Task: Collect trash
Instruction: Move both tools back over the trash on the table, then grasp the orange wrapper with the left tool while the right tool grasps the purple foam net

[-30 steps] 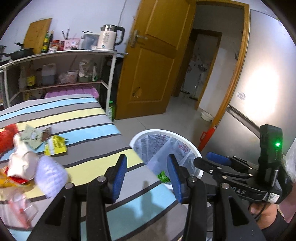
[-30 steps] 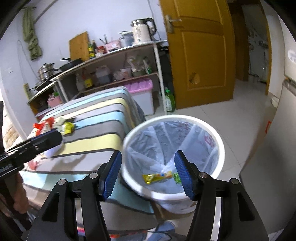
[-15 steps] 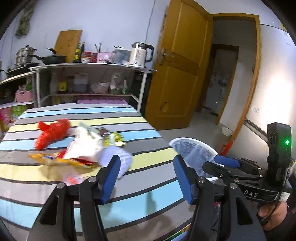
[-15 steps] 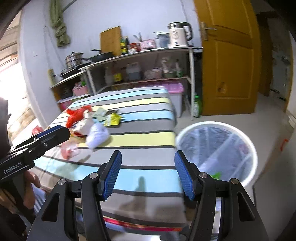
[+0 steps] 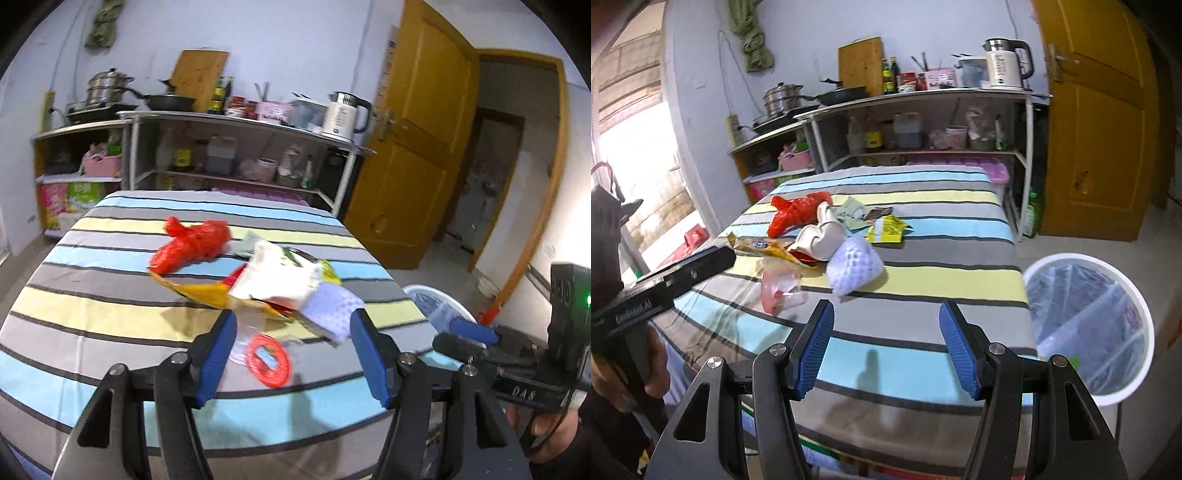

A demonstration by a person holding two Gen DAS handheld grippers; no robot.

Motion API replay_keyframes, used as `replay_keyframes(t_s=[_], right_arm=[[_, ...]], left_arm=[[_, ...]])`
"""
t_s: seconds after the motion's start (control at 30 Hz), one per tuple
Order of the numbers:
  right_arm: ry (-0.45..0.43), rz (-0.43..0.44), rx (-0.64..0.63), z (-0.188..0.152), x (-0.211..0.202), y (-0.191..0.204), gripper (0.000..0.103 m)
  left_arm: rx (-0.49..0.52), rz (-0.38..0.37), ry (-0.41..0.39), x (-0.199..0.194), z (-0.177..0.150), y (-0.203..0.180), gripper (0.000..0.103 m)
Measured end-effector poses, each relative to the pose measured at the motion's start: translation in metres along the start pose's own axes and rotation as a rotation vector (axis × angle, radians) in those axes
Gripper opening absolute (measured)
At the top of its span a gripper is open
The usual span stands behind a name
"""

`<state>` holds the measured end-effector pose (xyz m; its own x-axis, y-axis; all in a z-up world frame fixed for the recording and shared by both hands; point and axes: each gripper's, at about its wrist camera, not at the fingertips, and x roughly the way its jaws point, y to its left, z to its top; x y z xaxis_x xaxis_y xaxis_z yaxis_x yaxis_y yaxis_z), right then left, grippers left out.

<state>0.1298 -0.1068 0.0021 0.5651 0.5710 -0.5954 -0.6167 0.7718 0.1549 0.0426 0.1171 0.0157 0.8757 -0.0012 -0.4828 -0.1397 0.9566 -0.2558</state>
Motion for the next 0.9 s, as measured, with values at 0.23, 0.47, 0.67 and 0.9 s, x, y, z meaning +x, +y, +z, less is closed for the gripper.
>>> replay_keyframes(t_s=[0.23,0.47,0.67,0.9], right_arm=[[0.024,0.022,-0.022,0.009,0.024,0.008,0.060],[0.044,0.031,-0.032,0.021,0.053,0.011,0.060],[0.077,0.047,-0.046,0.030,0.086,0.013,0.060],[0.148,0.085,-0.030,0.036,0.113,0.013,0.060]], left_arm=[[-0.119,0.008,0.014,0.014,0.008,0.032,0.074],[-0.206,-0.003,0.054,0.035,0.008,0.049,0.073],[-0.254,-0.016,0.071,0.047,0.009,0.055,0.073],[-0.293,0.000,0.093,0.060,0.010,0.065,0.053]])
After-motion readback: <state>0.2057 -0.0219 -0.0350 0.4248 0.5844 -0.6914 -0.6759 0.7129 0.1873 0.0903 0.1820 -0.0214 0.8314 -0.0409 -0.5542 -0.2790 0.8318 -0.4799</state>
